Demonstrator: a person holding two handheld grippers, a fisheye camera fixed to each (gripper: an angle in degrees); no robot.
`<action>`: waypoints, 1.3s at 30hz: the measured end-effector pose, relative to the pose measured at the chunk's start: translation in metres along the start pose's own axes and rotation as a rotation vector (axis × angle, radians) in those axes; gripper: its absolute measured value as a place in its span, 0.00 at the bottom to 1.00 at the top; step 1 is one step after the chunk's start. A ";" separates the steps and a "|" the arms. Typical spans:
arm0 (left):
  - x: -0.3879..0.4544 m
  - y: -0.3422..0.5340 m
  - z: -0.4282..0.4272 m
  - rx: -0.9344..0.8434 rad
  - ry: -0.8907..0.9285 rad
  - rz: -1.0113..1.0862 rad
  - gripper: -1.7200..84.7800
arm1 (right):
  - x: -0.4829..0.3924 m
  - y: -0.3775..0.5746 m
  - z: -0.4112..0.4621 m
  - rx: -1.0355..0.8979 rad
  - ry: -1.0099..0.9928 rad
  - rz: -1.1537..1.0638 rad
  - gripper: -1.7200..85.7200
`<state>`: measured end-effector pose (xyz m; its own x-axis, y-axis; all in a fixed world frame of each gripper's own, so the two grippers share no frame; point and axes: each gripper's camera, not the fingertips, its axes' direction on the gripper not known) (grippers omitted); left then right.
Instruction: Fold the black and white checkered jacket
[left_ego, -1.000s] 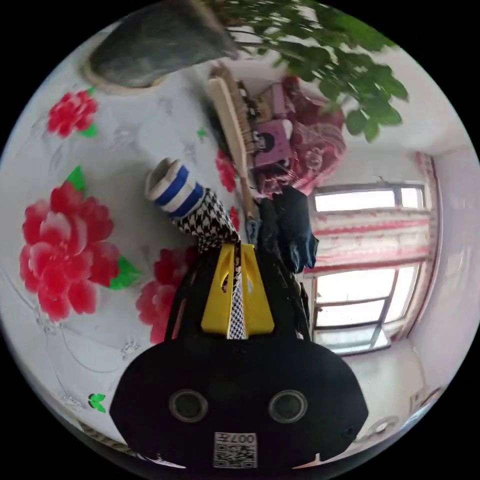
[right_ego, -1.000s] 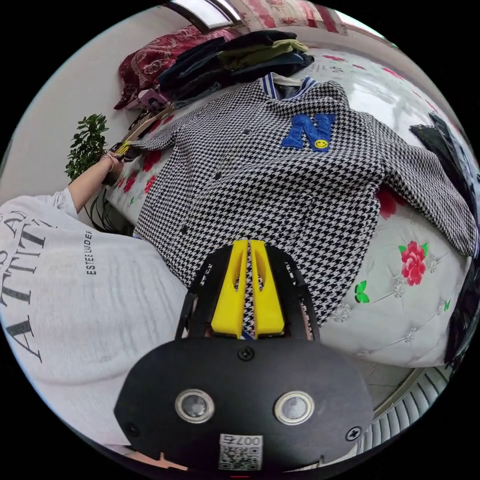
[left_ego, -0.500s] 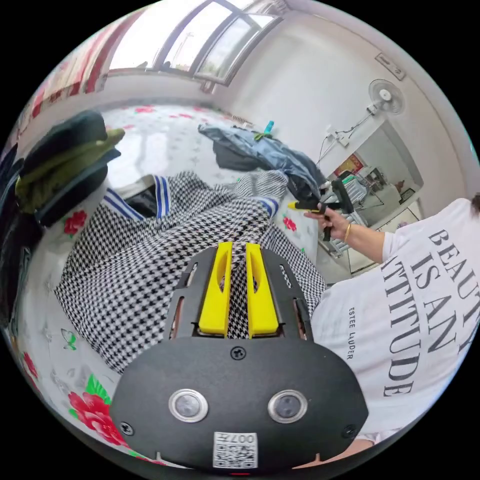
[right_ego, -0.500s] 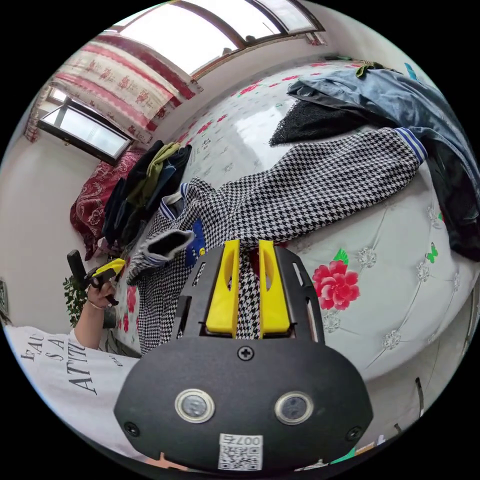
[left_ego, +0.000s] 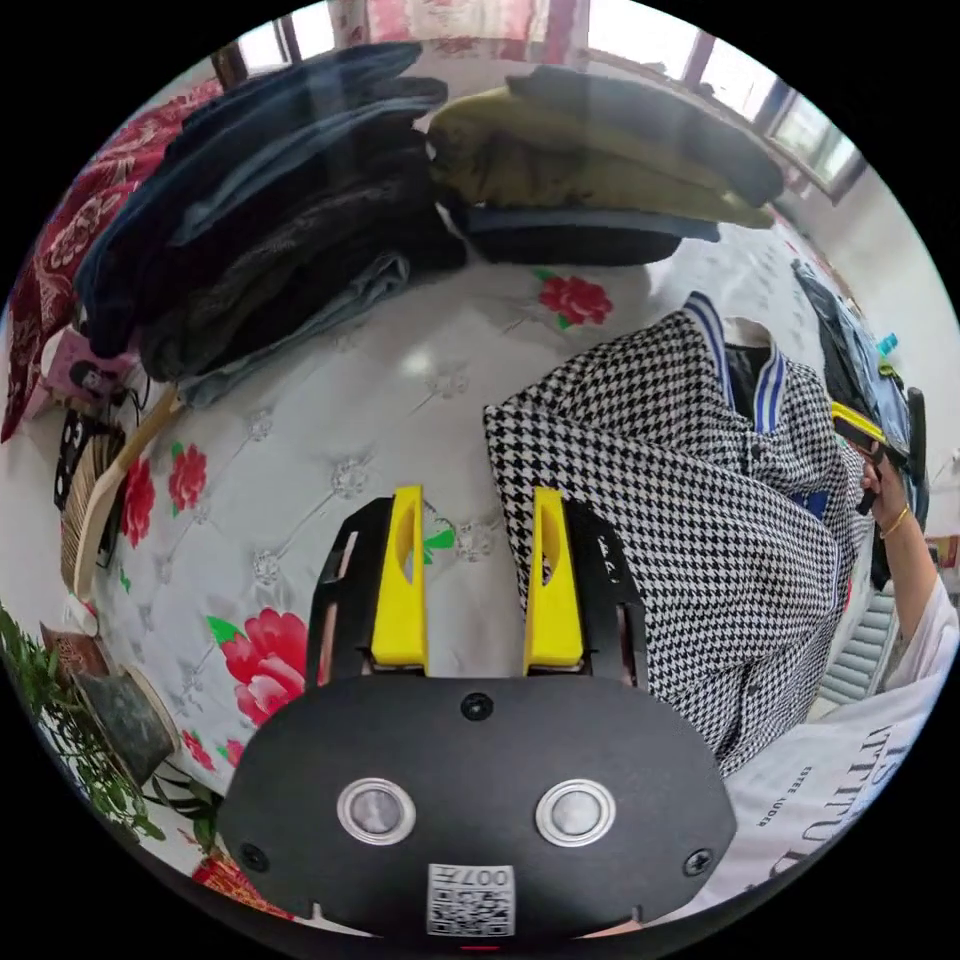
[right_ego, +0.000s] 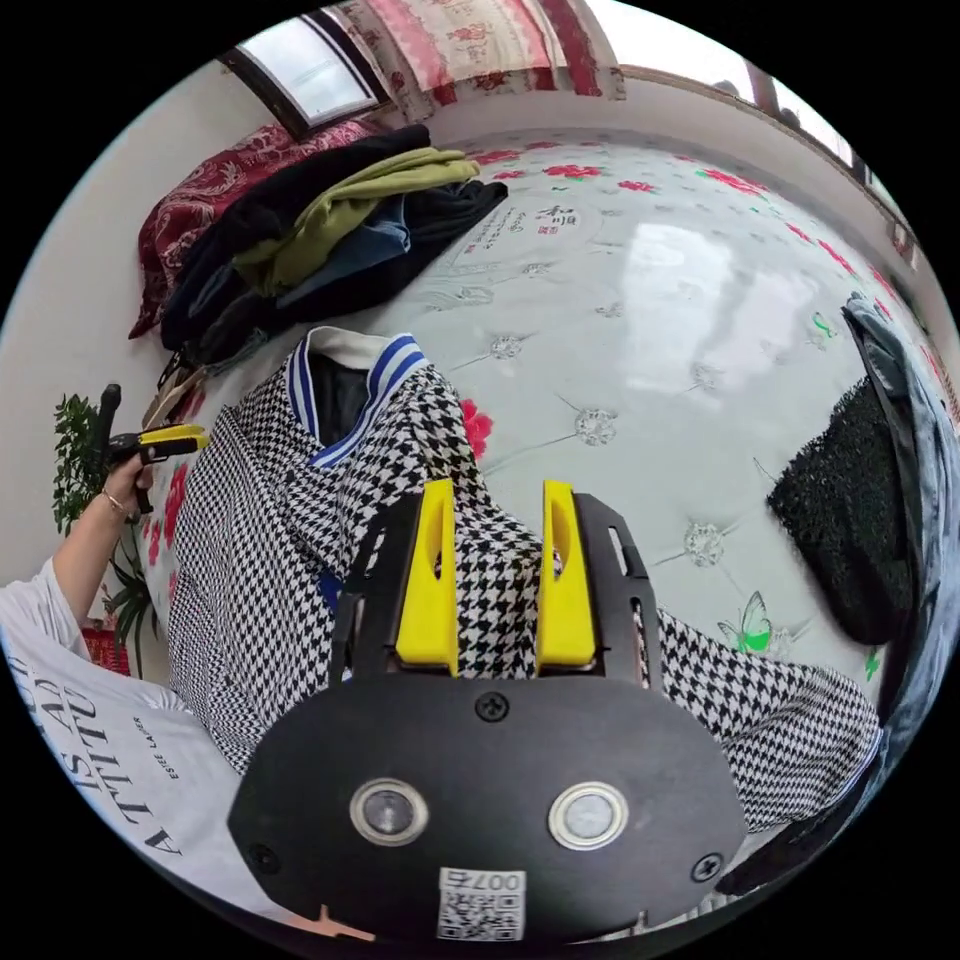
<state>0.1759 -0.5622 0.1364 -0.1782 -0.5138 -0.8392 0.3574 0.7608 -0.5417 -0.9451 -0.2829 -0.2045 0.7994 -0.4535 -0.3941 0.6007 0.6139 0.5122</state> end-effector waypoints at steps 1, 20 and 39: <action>-0.006 -0.003 0.020 -0.060 0.038 -0.052 0.17 | -0.009 -0.009 0.020 -0.060 -0.011 -0.034 0.05; -0.022 0.062 -0.025 0.192 0.029 -0.197 0.11 | 0.067 0.263 -0.146 0.489 0.125 0.707 0.13; 0.257 0.066 0.048 0.091 0.484 0.528 0.12 | 0.172 0.443 -0.134 0.921 -0.294 1.273 0.04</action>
<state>0.1979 -0.6633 -0.1123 -0.3396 0.1624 -0.9265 0.5791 0.8122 -0.0699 -0.5421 -0.0023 -0.1476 0.6697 -0.1435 0.7286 -0.7151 0.1400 0.6849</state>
